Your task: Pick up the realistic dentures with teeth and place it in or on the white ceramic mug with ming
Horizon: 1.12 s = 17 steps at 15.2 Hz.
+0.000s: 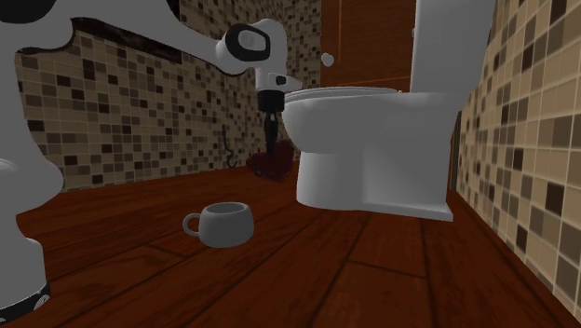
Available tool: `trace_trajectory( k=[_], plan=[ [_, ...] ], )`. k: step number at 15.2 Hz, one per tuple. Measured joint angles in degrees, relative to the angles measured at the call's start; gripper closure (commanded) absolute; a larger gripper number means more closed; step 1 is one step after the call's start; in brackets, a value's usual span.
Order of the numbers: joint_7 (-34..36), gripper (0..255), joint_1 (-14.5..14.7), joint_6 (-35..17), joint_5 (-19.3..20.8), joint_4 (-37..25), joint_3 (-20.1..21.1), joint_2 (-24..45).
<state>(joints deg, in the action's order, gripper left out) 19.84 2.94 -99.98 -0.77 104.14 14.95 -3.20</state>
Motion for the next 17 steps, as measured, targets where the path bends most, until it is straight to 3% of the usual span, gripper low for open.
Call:
trace_trajectory(
  k=[11, 17],
  plan=[
    [1.96, 255, 3.35, 3.71, -6.29, 18.92, 0.95, -23.38],
    [2.4, 255, 4.23, 2.21, -7.42, 23.92, 1.38, -26.94]
  ],
)
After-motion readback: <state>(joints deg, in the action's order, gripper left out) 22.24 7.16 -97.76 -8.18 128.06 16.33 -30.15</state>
